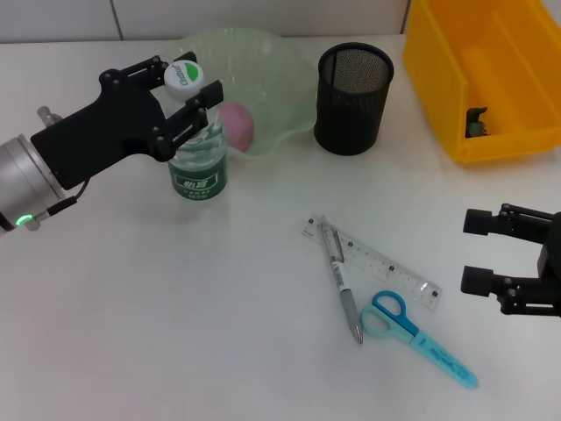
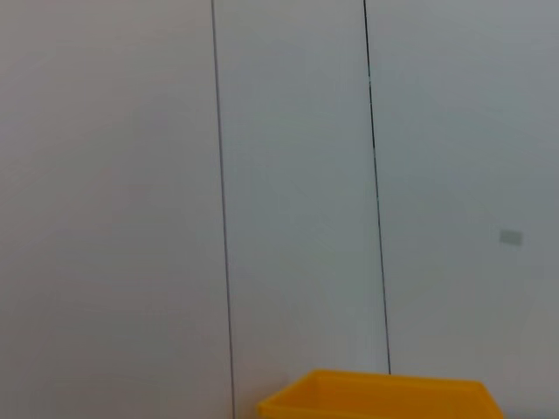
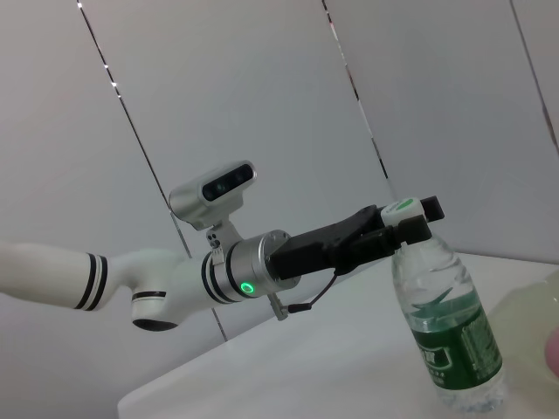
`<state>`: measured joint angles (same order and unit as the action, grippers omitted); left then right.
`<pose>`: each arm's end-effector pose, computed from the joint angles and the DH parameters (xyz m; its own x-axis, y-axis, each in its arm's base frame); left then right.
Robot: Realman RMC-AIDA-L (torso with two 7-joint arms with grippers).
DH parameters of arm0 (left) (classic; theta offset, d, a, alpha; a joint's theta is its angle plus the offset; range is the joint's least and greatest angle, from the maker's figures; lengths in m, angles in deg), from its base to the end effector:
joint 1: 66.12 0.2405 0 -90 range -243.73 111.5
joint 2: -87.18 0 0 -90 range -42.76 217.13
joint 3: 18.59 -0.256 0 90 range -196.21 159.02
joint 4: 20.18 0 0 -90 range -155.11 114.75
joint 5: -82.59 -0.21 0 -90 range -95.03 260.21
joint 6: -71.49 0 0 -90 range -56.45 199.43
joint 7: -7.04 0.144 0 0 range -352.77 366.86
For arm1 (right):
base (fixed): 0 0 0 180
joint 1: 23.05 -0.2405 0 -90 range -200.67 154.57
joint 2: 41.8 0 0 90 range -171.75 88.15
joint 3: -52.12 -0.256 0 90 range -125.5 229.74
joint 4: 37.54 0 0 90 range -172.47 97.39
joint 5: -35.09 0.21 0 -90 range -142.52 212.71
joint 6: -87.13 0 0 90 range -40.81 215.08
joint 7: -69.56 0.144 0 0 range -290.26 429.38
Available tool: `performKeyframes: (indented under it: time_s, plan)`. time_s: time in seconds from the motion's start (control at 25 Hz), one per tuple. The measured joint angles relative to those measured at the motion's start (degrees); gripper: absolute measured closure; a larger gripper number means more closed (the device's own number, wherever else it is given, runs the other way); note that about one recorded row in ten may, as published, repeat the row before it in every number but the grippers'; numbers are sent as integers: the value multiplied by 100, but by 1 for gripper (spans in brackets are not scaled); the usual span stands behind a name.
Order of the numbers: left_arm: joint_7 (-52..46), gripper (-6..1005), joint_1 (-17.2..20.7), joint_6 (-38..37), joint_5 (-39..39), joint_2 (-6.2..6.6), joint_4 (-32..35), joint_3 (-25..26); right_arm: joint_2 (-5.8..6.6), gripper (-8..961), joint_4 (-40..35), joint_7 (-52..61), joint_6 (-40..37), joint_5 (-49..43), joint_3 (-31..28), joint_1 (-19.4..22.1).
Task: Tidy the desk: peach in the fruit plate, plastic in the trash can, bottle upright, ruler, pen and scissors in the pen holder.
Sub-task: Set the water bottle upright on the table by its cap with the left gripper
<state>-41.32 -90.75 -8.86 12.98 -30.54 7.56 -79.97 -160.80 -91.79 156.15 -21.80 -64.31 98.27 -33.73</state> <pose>-0.2533 0.3338 -0.0029 0.7115 -0.0709 0.6991 0.3673 -0.8107 -0.4560 0.2776 0.2348 0.0490 0.6810 -0.3632 -0.6359 -0.4659 -0.8848 0.0064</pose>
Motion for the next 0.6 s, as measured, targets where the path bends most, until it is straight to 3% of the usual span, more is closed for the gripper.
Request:
performKeyframes:
  time_s: [0.36,0.6]
  plan:
    - [-111,487,268,-12,10,170,53,23,3,114,51,4,19,-28,39,-67]
    - [-109,480,275,25,11,182,28,25,-2,113,79,18,22,-92,49,-135]
